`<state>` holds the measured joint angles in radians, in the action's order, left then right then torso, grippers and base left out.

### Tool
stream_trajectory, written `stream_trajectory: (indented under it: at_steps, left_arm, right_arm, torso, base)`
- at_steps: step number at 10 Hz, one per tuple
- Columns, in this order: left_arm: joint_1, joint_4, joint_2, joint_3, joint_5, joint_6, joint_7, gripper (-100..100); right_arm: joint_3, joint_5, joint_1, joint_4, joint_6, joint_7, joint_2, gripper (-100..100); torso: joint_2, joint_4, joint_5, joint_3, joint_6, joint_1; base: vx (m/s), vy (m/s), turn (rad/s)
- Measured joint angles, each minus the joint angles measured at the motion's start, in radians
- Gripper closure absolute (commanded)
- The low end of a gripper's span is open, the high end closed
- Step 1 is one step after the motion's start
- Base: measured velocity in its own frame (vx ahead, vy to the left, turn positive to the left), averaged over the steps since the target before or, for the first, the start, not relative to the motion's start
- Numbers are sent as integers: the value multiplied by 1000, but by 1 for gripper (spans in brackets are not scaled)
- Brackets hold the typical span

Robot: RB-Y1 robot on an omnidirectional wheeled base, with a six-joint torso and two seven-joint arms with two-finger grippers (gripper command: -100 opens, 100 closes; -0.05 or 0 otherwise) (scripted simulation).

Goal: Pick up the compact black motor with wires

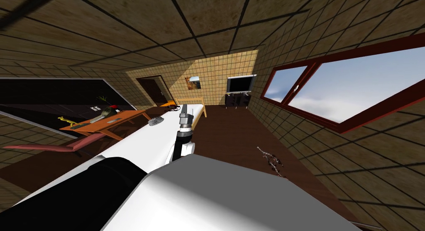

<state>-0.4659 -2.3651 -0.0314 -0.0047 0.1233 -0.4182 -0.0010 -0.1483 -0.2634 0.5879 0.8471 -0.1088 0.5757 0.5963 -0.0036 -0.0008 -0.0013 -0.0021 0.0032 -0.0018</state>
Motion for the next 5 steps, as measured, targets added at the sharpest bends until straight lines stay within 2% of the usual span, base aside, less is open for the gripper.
stream_trajectory:
  at_steps: [1,4,5]
  left_arm:
    - [0,0,0,0,0,0,0,0]
    - [0,0,0,0,0,0,0,0]
    - [0,0,0,0,0,0,0,0]
  right_arm:
    - [6,0,11,0,-10,5,0,100]
    - [-2,17,82,71,-12,-4,37,100]
    - [-2,17,85,75,-11,-5,38,0]
  torso:
    - [-2,-1,0,-1,1,1]
    - [-4,-1,1,-2,0,3]
    - [-2,0,0,-1,0,2]
  base:
    - [63,33,-59]
    - [53,33,-26]
    - [0,0,0]
